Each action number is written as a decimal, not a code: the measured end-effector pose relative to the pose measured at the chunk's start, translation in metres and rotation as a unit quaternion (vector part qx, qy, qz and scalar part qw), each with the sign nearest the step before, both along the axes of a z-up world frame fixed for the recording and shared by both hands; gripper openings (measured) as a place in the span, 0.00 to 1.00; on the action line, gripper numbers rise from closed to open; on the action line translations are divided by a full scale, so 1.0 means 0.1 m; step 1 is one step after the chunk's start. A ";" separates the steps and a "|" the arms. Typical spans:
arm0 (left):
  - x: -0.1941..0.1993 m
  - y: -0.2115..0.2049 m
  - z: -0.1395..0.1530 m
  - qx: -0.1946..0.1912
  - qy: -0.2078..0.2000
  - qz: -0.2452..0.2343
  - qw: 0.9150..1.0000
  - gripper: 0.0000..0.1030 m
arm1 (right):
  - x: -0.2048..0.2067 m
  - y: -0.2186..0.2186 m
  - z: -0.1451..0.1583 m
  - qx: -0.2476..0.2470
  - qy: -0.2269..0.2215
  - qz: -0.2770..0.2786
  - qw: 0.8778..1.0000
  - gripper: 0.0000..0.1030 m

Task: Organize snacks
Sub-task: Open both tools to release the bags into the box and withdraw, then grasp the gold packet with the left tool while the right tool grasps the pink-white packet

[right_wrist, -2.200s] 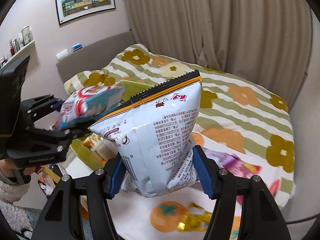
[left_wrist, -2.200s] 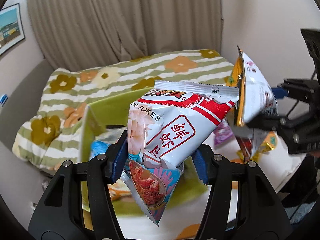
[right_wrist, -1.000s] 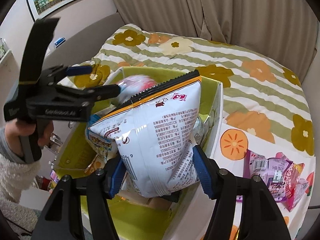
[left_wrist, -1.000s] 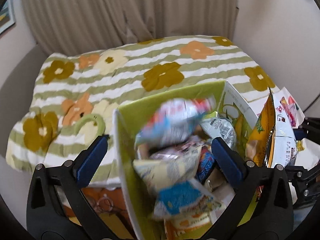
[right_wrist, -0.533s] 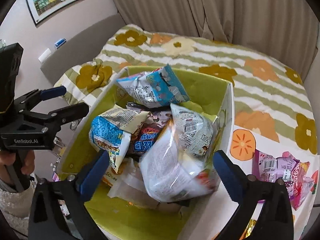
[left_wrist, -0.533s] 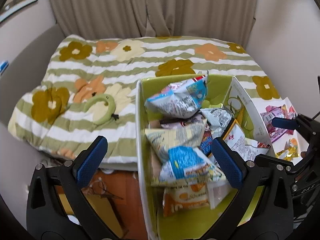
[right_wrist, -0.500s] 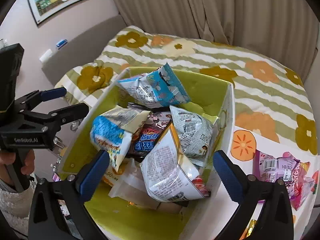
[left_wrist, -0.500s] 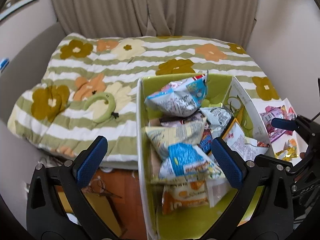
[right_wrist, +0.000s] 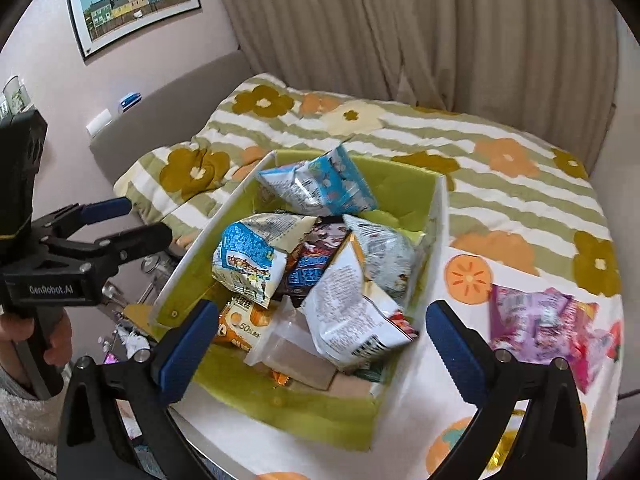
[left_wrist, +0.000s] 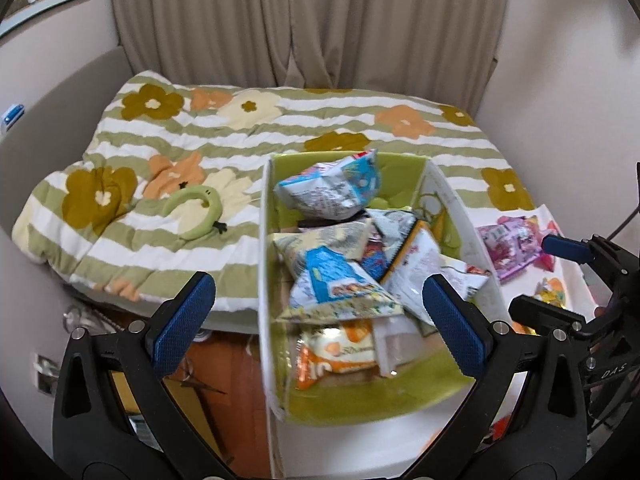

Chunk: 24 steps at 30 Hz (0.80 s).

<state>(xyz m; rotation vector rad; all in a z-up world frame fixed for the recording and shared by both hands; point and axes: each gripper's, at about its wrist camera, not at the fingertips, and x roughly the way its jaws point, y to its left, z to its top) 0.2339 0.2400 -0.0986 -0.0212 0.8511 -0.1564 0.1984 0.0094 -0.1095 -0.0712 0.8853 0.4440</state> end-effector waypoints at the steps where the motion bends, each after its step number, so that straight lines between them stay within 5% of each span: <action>1: -0.04 -0.03 0.02 -0.002 0.000 -0.003 1.000 1.00 | -0.06 -0.03 0.05 -0.002 -0.008 -0.006 1.000 1.00; 10: -0.36 -0.61 0.20 -0.015 -0.028 -0.047 0.998 1.00 | -0.46 -0.61 0.39 -0.014 -0.049 -0.069 0.996 1.00; 24: -0.42 -2.55 -0.05 0.000 -0.020 -0.148 0.989 1.00 | -0.37 -2.42 0.41 -0.029 -0.043 -0.134 0.990 1.00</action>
